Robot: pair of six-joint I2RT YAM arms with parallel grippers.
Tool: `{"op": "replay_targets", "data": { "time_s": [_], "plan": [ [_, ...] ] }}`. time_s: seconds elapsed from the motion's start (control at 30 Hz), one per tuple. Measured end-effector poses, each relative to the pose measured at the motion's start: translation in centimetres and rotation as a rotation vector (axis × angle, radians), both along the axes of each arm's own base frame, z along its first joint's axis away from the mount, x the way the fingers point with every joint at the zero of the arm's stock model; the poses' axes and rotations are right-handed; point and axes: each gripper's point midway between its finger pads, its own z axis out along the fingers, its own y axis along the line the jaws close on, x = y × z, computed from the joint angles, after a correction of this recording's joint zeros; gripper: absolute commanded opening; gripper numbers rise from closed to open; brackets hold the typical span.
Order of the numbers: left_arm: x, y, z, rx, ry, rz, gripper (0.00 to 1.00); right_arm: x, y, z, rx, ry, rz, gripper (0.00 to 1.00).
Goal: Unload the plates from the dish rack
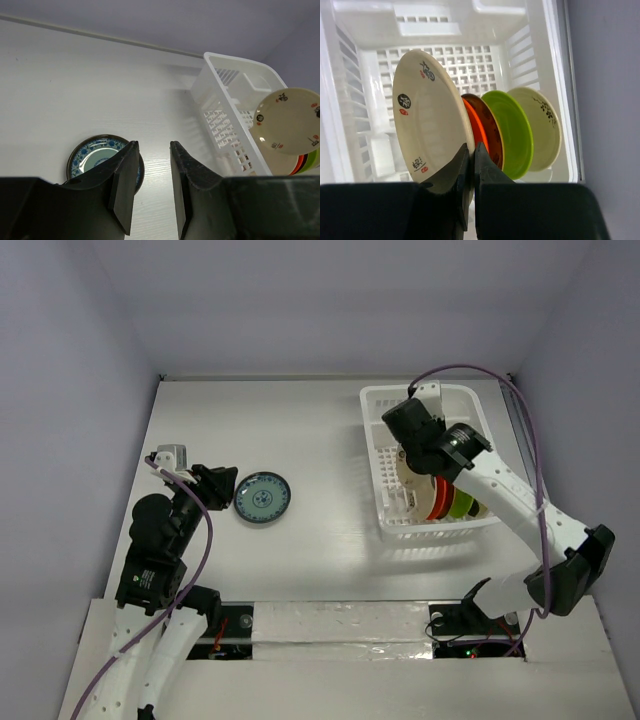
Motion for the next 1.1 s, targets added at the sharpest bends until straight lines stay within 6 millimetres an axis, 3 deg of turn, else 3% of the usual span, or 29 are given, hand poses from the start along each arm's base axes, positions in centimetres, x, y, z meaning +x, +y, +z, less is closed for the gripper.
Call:
{"op": "replay_targets", "data": {
  "time_s": [0.13,0.23,0.27,0.33,0.47,0.6,0.73,0.83,0.93,1.1],
  "plan": [
    [0.0,0.0,0.0,0.0,-0.001,0.0,0.27,0.0,0.3,2.2,0.066,-0.069,-0.001,0.0],
    [0.0,0.0,0.1,0.0,-0.004,-0.002,0.14,0.0,2.4,3.2,0.181,-0.114,0.063,0.0],
    [0.0,0.0,0.1,-0.001,-0.005,-0.002,0.07,0.0,3.8,3.6,0.245,-0.136,0.104,0.0],
    [0.0,0.0,0.1,0.0,-0.006,-0.002,0.04,-0.3,7.2,4.5,0.373,-0.171,0.203,0.0],
    [0.1,0.1,0.1,0.0,-0.004,0.008,0.06,-0.3,14.6,5.1,0.569,-0.187,0.37,0.0],
    [0.2,0.3,0.1,-0.001,-0.004,0.018,0.14,0.8,22.5,1.4,0.694,-0.098,0.486,0.0],
    [0.2,0.3,0.1,-0.001,-0.003,0.02,0.18,1.2,28.2,-5.1,0.76,0.048,0.538,0.0],
    [0.2,0.3,0.1,-0.002,-0.003,0.02,0.2,1.0,30.8,-9.6,0.788,0.155,0.54,0.0],
    [0.2,0.3,0.1,-0.002,-0.003,0.02,0.21,0.9,32.3,-12.4,0.819,0.218,0.526,0.02],
    [0.2,0.3,0.1,-0.003,-0.003,0.02,0.22,1.0,33.9,-14.2,0.874,0.258,0.509,0.15]
  ]
}}
